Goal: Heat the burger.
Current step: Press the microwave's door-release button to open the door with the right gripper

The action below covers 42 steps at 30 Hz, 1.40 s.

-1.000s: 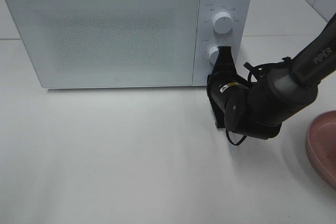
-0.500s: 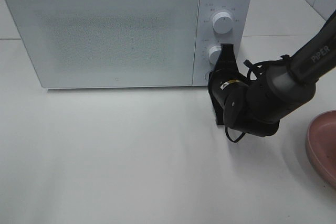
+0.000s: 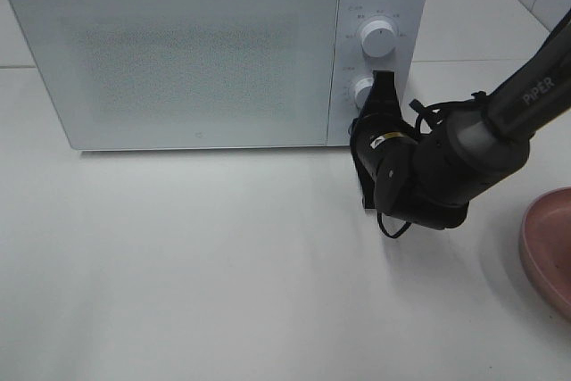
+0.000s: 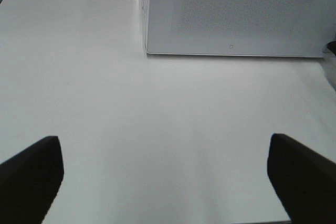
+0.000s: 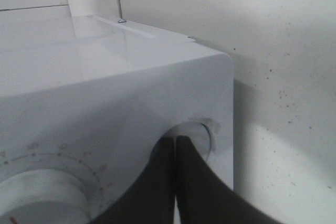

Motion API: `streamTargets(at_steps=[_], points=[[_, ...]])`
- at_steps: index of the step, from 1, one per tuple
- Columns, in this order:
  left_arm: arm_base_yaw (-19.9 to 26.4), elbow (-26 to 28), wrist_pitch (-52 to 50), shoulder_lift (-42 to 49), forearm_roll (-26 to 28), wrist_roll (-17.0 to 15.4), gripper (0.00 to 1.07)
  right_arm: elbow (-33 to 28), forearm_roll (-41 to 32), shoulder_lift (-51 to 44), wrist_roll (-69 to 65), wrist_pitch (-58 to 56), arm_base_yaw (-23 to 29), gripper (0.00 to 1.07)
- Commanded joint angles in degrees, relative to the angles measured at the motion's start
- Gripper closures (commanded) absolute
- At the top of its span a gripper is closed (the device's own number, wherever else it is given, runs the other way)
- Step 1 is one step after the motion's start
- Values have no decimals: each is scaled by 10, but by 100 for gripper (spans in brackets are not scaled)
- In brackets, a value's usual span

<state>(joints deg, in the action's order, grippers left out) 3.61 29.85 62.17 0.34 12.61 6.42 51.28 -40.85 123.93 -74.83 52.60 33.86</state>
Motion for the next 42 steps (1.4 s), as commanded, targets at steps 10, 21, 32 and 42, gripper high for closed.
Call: streamTargets(at_steps=[10,21,32,42], points=[[-1,-2,-7,10,1,-1,9,49,-1,2,5,120,-4,107],[-1,-2,-7,10,1,-1,9,108,-18,30,44,144,-17,107],[-1,-2,-7,10,1,-1,9,105,-17,30,48,139,-22,107],[-1,-2,-7,10,1,-1,9,79,-10,25,25,103,-20,107]])
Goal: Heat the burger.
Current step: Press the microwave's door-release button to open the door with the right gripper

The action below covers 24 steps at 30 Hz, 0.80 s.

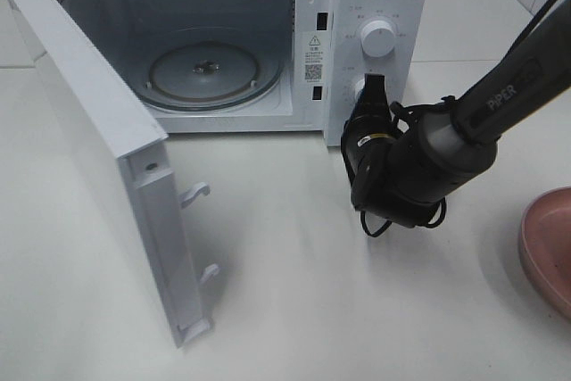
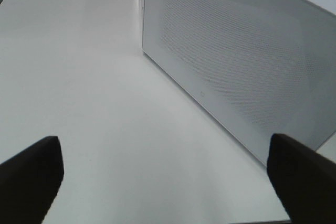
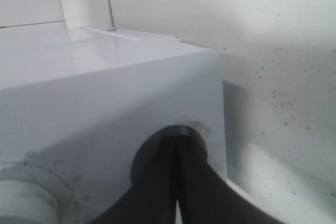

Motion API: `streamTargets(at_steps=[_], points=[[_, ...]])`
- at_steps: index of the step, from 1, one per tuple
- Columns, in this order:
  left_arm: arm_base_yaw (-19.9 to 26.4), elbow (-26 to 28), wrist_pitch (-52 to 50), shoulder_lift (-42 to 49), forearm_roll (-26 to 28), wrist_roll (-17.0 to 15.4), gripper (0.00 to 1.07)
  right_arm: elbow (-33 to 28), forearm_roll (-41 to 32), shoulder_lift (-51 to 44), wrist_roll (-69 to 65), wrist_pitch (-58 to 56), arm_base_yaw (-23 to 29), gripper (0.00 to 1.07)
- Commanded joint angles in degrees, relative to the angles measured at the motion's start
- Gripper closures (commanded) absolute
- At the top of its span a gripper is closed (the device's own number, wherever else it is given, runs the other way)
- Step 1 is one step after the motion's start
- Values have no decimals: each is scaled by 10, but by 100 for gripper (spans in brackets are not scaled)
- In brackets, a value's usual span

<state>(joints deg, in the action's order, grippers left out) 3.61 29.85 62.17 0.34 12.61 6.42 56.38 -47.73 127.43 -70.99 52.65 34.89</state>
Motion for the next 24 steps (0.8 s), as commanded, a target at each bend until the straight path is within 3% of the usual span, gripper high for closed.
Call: streamTargets(at_steps=[1,24], points=[[-1,-2,-7,10,1,-1,9,28,58,-10,-14,102,-30,107],[-1,-2,-7,10,1,-1,9,-57,72,-96,85,-82,-25,107]])
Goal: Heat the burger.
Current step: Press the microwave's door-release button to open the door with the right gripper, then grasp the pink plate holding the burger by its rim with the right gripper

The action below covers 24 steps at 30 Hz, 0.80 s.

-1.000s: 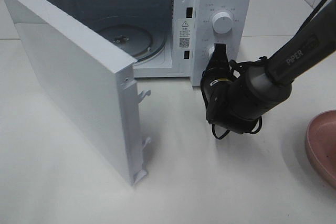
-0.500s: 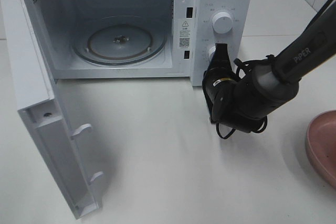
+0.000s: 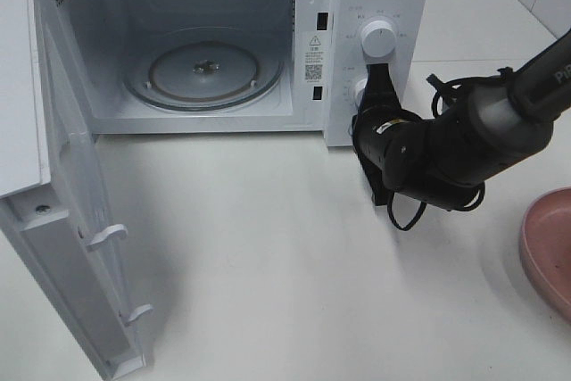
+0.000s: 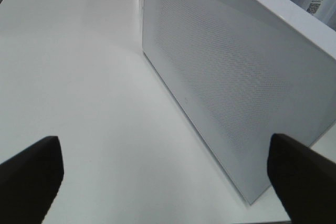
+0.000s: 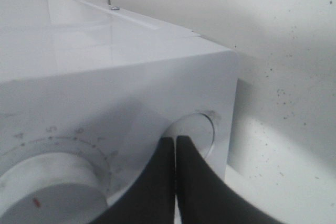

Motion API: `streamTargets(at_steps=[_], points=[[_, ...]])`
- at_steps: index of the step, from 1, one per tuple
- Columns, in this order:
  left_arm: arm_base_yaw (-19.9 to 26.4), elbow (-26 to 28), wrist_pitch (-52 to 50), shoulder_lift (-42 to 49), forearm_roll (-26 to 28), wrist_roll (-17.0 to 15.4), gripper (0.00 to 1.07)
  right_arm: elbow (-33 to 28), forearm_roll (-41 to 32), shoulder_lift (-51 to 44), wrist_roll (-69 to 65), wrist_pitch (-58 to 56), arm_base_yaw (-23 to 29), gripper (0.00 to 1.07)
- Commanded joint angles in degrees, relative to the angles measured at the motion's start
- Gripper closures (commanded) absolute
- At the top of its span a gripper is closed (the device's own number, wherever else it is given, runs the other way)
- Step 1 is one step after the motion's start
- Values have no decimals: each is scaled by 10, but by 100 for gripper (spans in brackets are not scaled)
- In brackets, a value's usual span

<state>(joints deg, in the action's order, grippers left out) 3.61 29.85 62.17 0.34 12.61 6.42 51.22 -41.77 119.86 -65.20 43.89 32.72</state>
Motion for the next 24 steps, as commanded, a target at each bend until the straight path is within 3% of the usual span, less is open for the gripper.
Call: streamTargets(at_steps=[1,15,24], points=[[-1,-2,-7,10,1,-1,9,-13,13,-30,48,-7,-3,107],[-1,-2,-7,10,1,-1,9,-73,12,-105,221,-89,-4,107],[-1,-2,-7,10,1,-1,9,-89,12,-187,457,-196,-13,106]])
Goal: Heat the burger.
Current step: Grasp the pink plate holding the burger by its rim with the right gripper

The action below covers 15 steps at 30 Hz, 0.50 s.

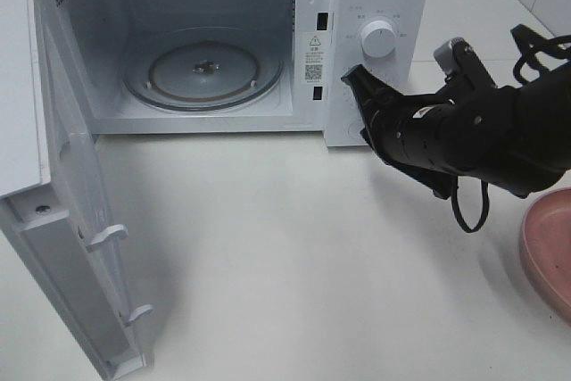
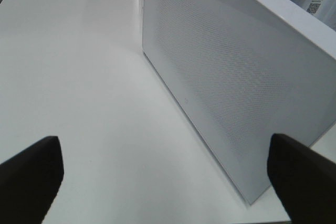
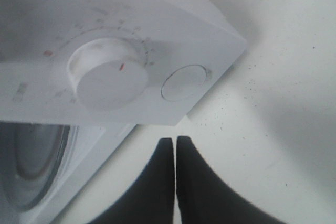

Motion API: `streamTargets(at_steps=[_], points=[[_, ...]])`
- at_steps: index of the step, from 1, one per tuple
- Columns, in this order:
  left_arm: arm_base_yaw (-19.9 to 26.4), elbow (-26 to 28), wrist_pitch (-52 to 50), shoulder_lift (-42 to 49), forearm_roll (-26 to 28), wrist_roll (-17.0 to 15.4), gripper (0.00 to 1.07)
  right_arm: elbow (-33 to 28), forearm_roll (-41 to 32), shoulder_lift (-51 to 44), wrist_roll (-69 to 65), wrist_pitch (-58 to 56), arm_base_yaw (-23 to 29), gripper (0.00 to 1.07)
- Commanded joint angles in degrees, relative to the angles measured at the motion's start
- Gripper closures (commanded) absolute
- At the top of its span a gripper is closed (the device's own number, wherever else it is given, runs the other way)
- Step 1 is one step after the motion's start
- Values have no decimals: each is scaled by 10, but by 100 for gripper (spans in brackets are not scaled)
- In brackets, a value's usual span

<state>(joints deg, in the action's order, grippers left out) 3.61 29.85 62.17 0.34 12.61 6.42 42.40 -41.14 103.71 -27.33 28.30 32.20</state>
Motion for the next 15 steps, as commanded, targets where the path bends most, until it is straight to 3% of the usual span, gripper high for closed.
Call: streamTargets(at_steps=[1,8,15], points=[[-1,-2,-7,10,1,-1,9,-1,6,-32,95,-55,-11,106],[-1,-2,-7,10,1,-1,9,-1,27,-73,227,-211,-58,104],[-1,-2,-7,10,1,-1,9,-1,139,-96,263,-372,-104,102]])
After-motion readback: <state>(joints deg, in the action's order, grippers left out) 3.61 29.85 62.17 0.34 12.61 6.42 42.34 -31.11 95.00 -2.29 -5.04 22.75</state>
